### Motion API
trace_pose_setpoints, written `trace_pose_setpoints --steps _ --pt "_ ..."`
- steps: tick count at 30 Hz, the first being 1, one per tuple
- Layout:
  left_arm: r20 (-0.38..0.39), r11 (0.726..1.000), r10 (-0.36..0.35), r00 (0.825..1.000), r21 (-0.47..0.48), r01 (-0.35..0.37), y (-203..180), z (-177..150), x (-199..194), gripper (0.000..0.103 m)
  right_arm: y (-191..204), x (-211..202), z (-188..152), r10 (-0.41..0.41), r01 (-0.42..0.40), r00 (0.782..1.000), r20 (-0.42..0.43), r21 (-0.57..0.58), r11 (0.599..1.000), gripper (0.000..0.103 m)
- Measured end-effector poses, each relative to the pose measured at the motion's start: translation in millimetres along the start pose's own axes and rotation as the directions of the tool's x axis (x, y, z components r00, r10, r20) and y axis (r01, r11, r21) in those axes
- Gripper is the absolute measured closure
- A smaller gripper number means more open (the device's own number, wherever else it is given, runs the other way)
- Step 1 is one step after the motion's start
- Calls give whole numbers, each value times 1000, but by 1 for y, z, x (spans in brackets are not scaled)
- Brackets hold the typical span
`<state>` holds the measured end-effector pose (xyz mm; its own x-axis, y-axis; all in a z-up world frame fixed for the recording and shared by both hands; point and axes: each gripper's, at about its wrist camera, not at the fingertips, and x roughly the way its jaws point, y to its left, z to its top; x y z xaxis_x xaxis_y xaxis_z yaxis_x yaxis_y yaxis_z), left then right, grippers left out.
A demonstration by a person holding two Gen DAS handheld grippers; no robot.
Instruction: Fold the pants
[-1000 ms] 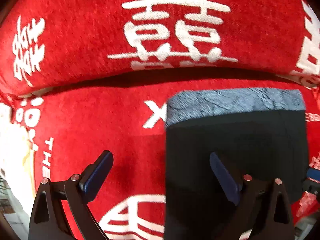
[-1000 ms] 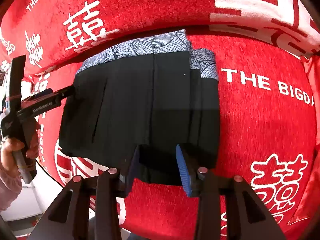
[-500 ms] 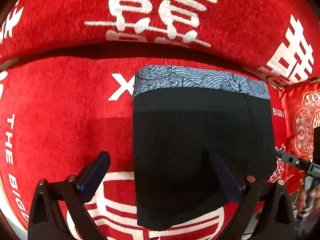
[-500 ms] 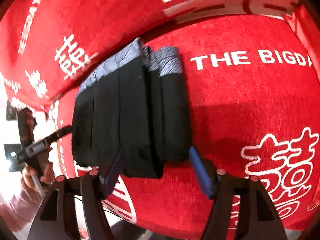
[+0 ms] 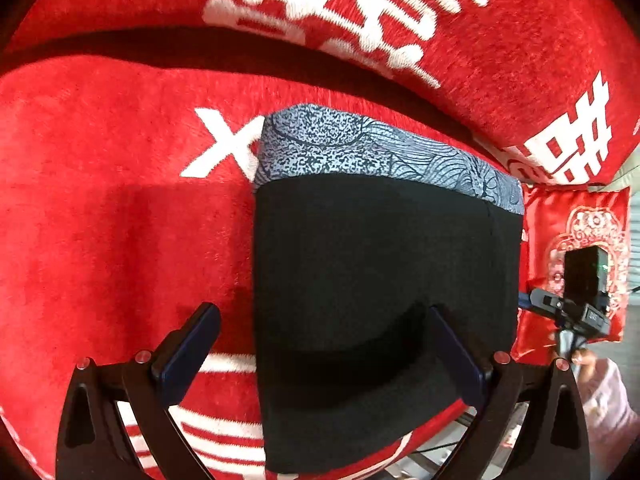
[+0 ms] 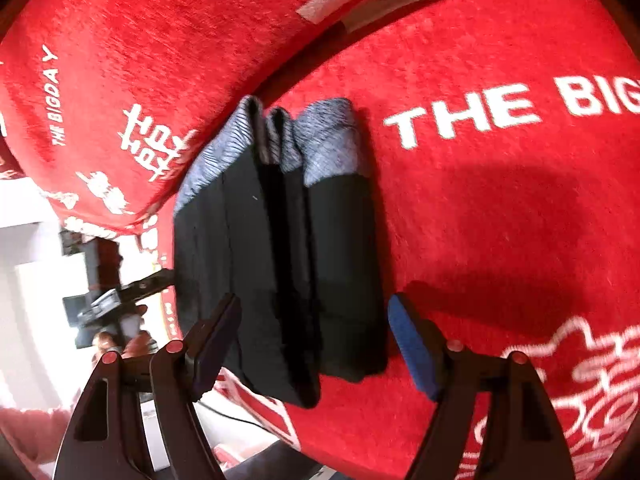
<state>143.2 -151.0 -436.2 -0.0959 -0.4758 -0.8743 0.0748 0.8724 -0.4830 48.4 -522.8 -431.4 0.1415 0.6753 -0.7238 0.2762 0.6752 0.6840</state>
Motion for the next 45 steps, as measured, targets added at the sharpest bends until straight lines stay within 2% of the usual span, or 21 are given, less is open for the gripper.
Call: trace_pose_setpoints --steps 6,10,15,17,19,21,22,24,26,31,34,40,45 --pt "-22 999 -29 999 43 30 -12 8 25 1 -8 25 21 84 -87 994 -66 -31 996 22" --pt "-8 997 -11 1000 71 11 -18 10 29 0 -11 35 28 129 -134 987 -92 -55 989 21" --pt "-20 998 -13 1000 55 14 -16 14 31 0 -27 33 32 204 -202 975 -87 33 979 20" --pt "-24 999 -7 1000 48 8 -17 14 31 0 -29 33 32 207 -203 975 -85 50 978 21" --pt "-2 999 1 1000 44 -1 -20 13 30 1 -24 33 32 170 -168 981 -94 31 985 27" --pt "49 998 15 999 54 -18 -29 8 25 13 -16 32 31 90 -93 991 -101 -20 996 43" --pt "75 997 26 997 66 -31 -34 4 20 17 -14 32 30 81 -84 991 -102 -25 996 47" --pt "108 996 44 993 76 -53 -41 -1 11 31 -13 27 28 98 -99 991 -90 -6 995 58" --pt "133 996 51 990 68 -60 -45 -6 1 38 -11 21 25 110 -111 991 -78 -10 994 63" --pt "155 996 56 986 54 -65 -57 -20 -21 42 0 7 18 183 -183 981 -71 11 983 66" --pt "162 995 58 985 65 -69 -65 -34 -31 42 9 2 9 189 -191 978 -88 -6 982 66" --pt "153 997 39 987 62 -49 -68 -67 -52 42 22 -19 -28 226 -228 970 -86 -10 974 66" --pt "149 995 52 987 75 -64 -64 -91 -65 42 25 -24 -64 235 -234 969 -75 17 972 66"
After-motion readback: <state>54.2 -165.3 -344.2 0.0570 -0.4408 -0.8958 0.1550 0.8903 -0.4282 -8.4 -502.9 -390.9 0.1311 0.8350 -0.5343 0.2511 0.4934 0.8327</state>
